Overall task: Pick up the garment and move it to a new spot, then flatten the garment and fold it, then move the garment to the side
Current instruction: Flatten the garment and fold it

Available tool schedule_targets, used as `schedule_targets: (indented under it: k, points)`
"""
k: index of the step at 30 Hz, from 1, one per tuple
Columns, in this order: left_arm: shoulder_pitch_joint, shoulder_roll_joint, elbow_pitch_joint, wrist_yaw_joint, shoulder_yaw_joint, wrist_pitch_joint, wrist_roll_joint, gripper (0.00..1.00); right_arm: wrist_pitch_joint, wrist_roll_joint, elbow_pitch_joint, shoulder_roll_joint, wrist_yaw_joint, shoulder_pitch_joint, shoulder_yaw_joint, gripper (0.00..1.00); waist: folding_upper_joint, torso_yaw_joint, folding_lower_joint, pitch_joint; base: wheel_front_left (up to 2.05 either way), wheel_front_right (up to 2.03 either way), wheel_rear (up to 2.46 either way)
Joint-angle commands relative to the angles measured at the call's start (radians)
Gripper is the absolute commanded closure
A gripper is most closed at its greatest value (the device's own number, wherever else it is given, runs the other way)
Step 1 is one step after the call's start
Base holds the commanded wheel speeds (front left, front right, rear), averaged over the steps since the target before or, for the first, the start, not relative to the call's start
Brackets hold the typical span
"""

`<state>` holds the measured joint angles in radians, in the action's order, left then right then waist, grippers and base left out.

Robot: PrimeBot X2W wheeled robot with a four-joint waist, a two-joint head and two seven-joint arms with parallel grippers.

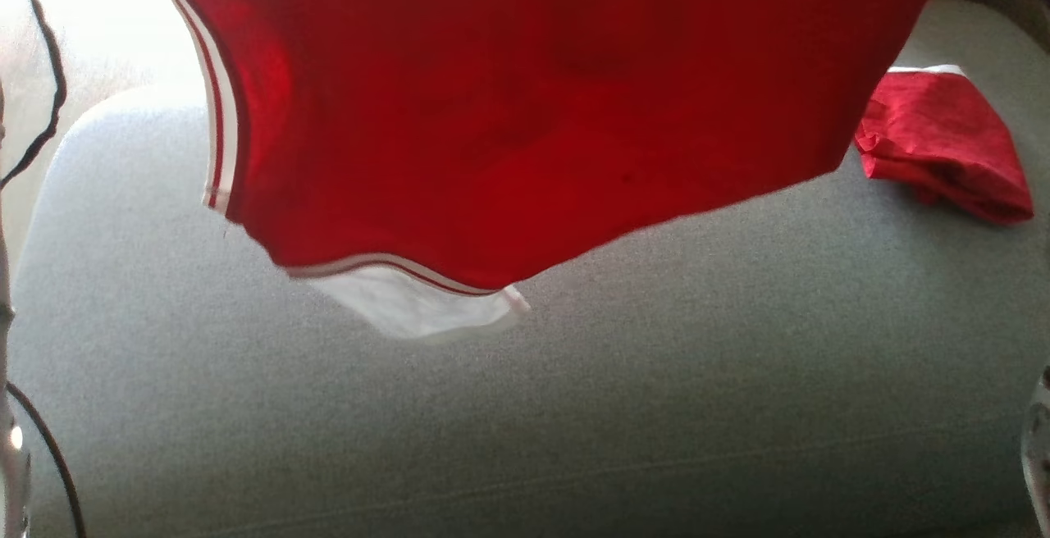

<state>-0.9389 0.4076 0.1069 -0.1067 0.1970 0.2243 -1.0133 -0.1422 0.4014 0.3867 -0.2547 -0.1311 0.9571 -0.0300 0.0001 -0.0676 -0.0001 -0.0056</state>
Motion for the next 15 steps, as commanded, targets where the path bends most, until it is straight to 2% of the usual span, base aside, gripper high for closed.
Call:
schedule_targets:
  k: [1, 3, 8, 12, 15]
  points:
    - [-0.069, 0.042, -0.013, -0.006, -0.028, 0.006, 0.006, 1.0, -0.011, 0.003, -0.033, 0.008, 0.0, 0.046, 0.009, 1.0, -0.0001, -0.001, 0.0001, 0.005, 0.0, 0.0, 0.0]
    - [-0.091, 0.033, 0.012, -0.011, -0.019, 0.014, 0.006, 1.0, -0.028, -0.005, -0.025, 0.015, 0.0, 0.052, 0.018, 1.0, -0.0001, -0.003, 0.0001, 0.019, 0.0, 0.0, 0.0]
    - [-0.174, 0.0, 0.15, 0.019, 0.0, 0.024, -0.01, 1.0, -0.056, -0.038, 0.072, 0.064, 0.0, 0.111, 0.045, 1.0, -0.0001, -0.013, 0.0001, 0.09, 0.0, 0.0, 0.0]
    - [-0.286, -0.031, 0.307, 0.067, 0.065, -0.002, 0.049, 1.0, -0.018, -0.118, 0.224, 0.109, 0.0, 0.226, 0.051, 1.0, -0.0001, -0.012, 0.0001, 0.195, 0.0, 0.0, 0.0]
    - [-0.408, -0.039, 0.439, 0.1, 0.112, -0.082, 0.139, 1.0, 0.048, -0.186, 0.354, 0.143, 0.0, 0.341, 0.046, 1.0, -0.0001, -0.02, 0.0001, 0.289, 0.0, 0.0, 0.0]
